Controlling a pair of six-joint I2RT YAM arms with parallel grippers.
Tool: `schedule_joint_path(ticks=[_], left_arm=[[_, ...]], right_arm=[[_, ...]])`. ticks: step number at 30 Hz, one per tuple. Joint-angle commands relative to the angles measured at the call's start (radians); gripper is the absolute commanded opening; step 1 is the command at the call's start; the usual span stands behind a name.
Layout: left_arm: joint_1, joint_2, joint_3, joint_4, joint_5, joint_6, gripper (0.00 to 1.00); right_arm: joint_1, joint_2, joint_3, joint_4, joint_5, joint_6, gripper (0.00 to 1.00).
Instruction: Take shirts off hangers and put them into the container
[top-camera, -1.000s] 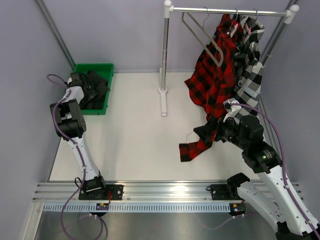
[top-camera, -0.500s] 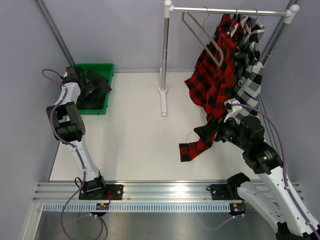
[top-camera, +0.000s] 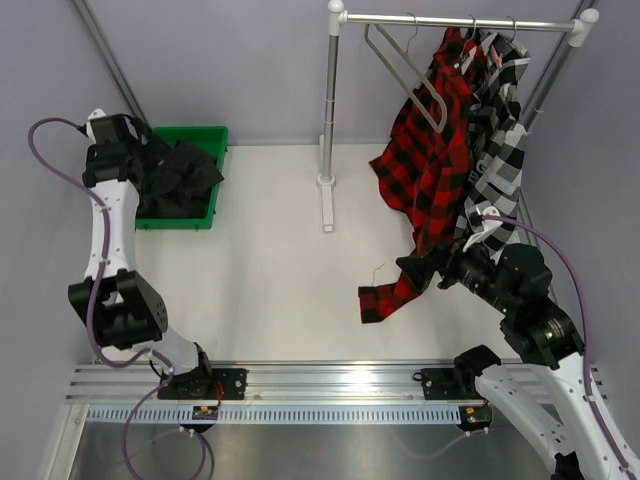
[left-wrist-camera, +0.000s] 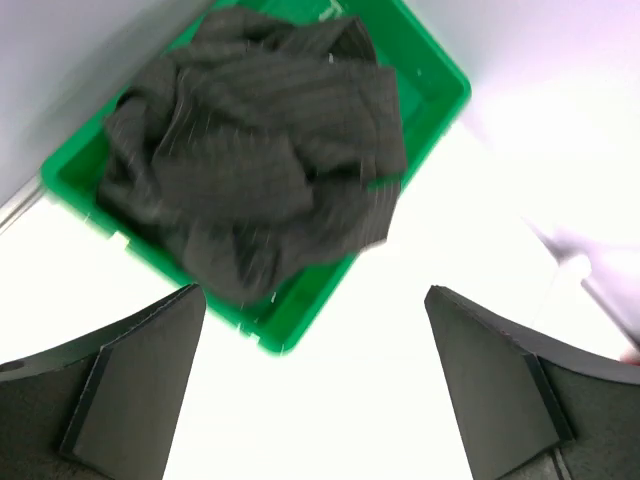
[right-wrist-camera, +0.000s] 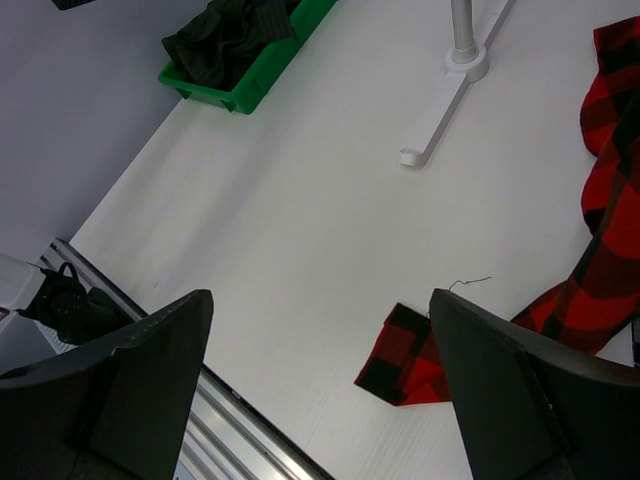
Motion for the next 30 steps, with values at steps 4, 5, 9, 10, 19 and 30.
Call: schedule_joint_path(ticks=[4,5,9,10,19,30], left_arm=[[0.000,-0.352,-0.184,-0.019,0.097,0.095,0.99],[0.001,-0.398,-0.207,-0.021,0.108,0.107,0.99],[0.001,-0.642,-0.345,-0.028,0.177,0.176,0.99],[0.000,-0.738,-0.362,-0.040,0.179,0.198,0.99],[-0.138,-1.056,-0.423,-0.162,0.164,0.307,0.99],[-0.353,-1.334,-0.549,-0.260,-0.043,0.389,0.99]], right_arm=[[-0.002,-0.058,0.079,-0.075,0.044,-0.014,1.00],[-0.002,-0.064,0.082,-0.082,0.050,-0.019,0.99],[-0.002,-0.092,0.114,-0.124,0.103,-0.027,0.99],[-0.002,-0.107,0.120,-0.138,0.127,-0.030,1.00],[-0.002,-0.171,0.197,-0.211,0.326,-0.070,0.99],[-0.002,-0.268,0.142,-0.216,0.503,-0.106,1.00]])
